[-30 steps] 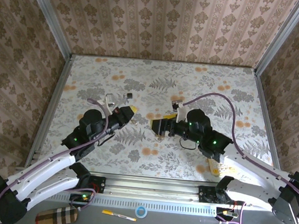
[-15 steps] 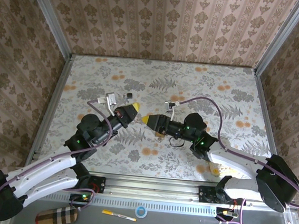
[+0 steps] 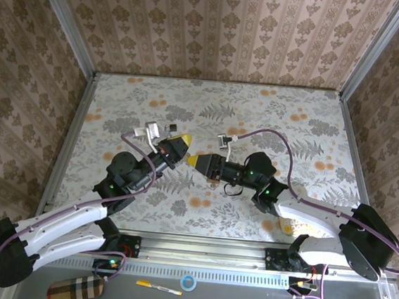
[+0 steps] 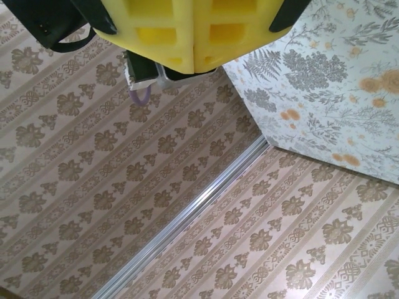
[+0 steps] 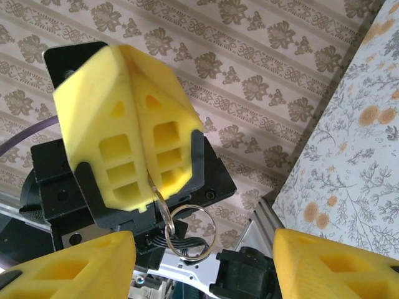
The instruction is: Unlock with the key
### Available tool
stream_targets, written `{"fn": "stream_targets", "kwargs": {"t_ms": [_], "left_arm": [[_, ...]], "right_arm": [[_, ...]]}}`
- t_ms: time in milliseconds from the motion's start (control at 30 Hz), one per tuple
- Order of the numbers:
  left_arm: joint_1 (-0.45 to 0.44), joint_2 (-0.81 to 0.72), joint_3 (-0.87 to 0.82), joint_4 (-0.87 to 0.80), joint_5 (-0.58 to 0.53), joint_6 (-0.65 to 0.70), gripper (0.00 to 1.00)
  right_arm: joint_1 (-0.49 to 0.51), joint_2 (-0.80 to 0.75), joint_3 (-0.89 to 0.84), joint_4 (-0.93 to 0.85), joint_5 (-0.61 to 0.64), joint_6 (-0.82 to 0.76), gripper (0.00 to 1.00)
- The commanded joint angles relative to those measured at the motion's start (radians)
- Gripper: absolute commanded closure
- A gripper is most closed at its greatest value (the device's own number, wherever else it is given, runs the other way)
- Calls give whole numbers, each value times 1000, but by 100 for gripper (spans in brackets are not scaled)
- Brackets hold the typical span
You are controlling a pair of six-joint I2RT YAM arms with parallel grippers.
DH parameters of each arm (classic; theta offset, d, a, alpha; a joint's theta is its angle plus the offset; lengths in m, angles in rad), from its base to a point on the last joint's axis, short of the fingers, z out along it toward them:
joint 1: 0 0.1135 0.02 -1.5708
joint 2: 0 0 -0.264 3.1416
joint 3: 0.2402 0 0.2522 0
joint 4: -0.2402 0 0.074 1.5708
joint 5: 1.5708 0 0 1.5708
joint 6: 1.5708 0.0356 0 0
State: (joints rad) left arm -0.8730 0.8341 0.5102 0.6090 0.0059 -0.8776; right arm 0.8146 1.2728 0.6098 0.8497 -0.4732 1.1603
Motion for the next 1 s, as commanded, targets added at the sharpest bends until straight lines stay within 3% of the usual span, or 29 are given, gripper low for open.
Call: {"fn": "stream_targets", "kwargs": {"t_ms": [0, 567, 967], "left_arm": [[-10, 10, -14, 79, -6, 4, 100], [-49, 37, -38, 115, -33, 3, 100], [-57, 34, -42, 100, -46, 12, 100]], "right_arm": [[9, 12, 24, 56, -21, -2, 39], [13, 22, 28, 86, -21, -3, 60], [12, 0, 27, 54, -15, -19, 69]]}}
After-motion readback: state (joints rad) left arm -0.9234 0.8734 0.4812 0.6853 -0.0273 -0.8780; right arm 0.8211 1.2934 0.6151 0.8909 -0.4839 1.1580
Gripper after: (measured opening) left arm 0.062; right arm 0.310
